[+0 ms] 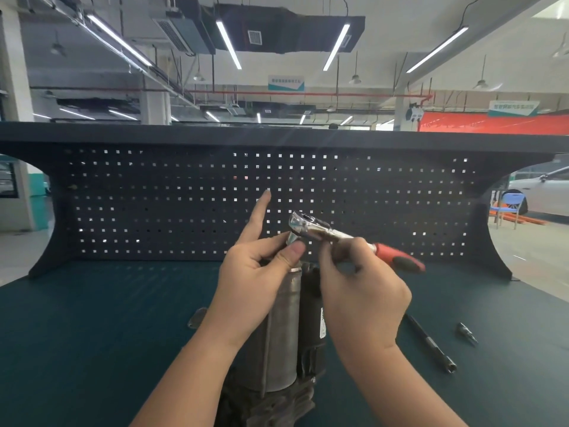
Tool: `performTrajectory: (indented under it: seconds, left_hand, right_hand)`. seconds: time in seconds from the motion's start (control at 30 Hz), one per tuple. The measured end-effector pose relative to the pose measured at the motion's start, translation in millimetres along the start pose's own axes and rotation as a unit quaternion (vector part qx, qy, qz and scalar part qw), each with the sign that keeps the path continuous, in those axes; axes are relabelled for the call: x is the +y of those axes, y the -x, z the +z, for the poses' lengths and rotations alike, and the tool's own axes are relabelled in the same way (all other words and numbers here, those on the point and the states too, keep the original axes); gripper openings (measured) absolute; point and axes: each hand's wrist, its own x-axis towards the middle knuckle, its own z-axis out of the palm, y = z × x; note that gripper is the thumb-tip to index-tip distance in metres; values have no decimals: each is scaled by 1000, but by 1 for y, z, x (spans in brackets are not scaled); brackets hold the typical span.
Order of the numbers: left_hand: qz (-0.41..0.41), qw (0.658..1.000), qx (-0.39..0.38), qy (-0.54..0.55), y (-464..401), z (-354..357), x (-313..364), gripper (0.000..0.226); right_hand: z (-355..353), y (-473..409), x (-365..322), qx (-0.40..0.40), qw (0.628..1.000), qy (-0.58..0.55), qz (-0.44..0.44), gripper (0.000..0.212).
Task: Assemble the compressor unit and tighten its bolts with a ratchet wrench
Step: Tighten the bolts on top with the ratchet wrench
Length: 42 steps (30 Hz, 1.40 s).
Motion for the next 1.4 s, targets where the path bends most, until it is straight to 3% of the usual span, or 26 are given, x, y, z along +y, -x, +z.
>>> performTrajectory:
  seconds: [0.07,0.13,0.23,0.3,0.4,0.5,0.6,0.73,0.83,0.9,1.07,1.23,1.4]
  left_hand:
    - [6,1000,4,16,0,0,0,17]
    - [6,999,11,31,-1,-1,0,18]
    - [8,1000,13,19,-2,-3,-2,20]
    - [5,1000,15,-16,-1,-4,-5,21]
    - [1,995,43,-87,0,-7,-8,32]
    - [-41,996,67,-47,1,-14,-13,46]
    - [-43,997,59,-10,3,-12,-10,34]
    - [6,997,17,-77,4,2,-5,29]
    - [42,978,35,-201,7,11,-9,27]
    - [68,955,79,-278,9,12,-13,40]
    - [48,976,96,-191,8,10,-19,47]
    - [37,978,73,-195,8,14,-15,50]
    - [60,971,27,-229,6,7,-13,57]
  right_hand:
    - [3,3,1,-80,995,-64,7,19]
    - [2,1,4,-189,960,-189,83,43]
    - [-2,-8,5,-295,838,-418,192,61]
    - [-3,-14,4,-319,763,-511,235,46]
    - [0,-19,-2,-311,752,-528,245,40]
    - [7,-24,-3,-265,691,-598,308,42]
    - [18,-27,1,-189,651,-627,383,34]
    - [29,-30,12,-156,580,-645,472,30]
    - [30,-34,22,-190,566,-624,504,39]
    - [29,-36,25,-201,552,-621,519,38]
    - [26,-42,24,-219,531,-631,521,30]
    - [19,-48,23,-269,608,-585,465,48]
    - [9,-49,18,-275,660,-562,415,28]
